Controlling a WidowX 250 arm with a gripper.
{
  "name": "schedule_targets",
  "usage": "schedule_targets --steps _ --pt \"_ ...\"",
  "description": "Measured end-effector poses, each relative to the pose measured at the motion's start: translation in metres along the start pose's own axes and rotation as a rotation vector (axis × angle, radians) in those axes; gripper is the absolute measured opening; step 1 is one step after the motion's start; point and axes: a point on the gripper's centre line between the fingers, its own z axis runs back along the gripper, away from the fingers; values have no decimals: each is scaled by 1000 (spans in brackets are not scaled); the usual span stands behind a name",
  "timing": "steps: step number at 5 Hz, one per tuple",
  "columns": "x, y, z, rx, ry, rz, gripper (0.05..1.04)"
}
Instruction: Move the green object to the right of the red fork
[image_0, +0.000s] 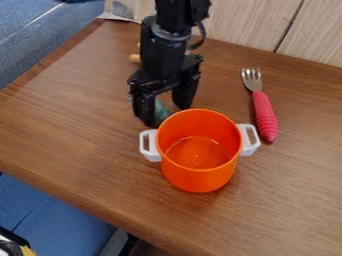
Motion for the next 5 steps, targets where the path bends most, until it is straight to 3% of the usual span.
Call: schedule_targets --steps 2,3,4,5 --pt "4 -2 -1 -9 -27 -20 424" --pt "2 -2 0 -5 -24 -40 413" --pt "4 0 14 -4 -30 -70 413" --pt "4 -6 37 -55 -15 -92 413"
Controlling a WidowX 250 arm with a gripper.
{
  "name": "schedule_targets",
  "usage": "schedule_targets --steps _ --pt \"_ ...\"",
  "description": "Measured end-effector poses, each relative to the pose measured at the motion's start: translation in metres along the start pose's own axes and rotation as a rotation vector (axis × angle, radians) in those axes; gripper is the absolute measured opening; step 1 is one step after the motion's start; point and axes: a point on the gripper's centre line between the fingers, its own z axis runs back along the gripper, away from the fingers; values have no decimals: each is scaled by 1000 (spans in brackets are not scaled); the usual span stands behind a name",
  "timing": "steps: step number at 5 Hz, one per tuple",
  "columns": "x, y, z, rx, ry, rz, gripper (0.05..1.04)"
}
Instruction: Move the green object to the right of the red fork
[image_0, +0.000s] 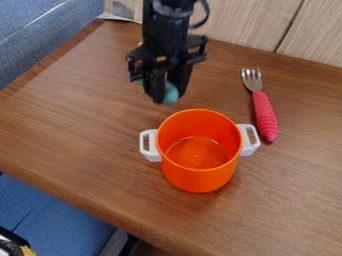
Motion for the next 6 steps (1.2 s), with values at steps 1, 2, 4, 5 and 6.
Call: schedule_targets --steps 1,2,4,5,6 --pt "-4 -19 24 -63 36 -68 413" --pt "-28 -56 27 -96 70 -193 413" --pt "-66 -123 26 -161 148 -385 413" --pt "-69 -147 10 -153 172 -439 413" --pt "-66 -160 -2 -139 139 -481 413"
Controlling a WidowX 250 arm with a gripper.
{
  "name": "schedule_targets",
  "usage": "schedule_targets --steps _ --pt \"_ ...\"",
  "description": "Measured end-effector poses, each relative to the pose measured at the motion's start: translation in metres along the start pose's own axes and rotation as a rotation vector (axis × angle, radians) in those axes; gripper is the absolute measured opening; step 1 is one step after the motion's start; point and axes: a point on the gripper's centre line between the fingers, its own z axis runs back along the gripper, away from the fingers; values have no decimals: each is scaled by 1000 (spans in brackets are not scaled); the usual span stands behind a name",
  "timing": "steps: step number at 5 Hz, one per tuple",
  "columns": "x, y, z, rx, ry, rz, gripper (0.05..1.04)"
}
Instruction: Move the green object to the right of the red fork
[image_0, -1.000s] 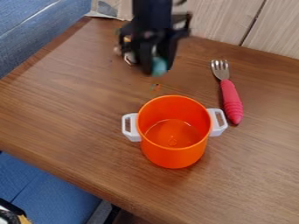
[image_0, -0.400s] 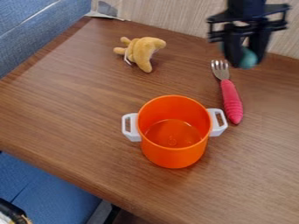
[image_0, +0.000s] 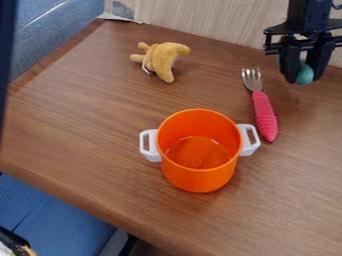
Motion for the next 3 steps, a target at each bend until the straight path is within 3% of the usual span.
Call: schedule_targets --steps 1,2,3 --pt "5 -6 -15 16 11 -38 413" --pt "9 -8 -16 22 7 -69 413" --pt "9 -8 -19 34 23 -86 480"
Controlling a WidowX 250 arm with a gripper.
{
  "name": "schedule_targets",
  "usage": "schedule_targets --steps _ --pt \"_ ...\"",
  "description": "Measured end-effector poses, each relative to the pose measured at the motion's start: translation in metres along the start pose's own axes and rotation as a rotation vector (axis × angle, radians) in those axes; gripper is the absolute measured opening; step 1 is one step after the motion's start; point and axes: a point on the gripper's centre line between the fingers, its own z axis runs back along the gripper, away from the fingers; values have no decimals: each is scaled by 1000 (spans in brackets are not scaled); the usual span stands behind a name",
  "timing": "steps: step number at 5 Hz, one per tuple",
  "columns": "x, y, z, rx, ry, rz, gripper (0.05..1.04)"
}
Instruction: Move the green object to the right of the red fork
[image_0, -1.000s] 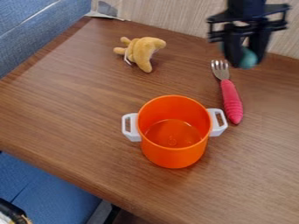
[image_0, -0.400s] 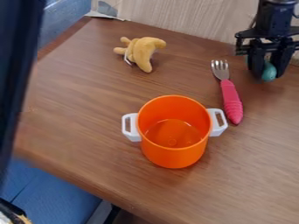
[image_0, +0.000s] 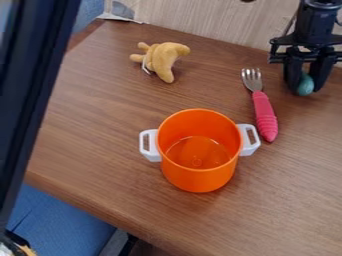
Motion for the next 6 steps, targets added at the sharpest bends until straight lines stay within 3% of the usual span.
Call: schedule_targets --steps 2,4,6 --pt "0 3 -6 36 19 -1 994" --pt "-2 5 1 9 18 5 999" --pt "-4 24 59 -70 -25 24 999"
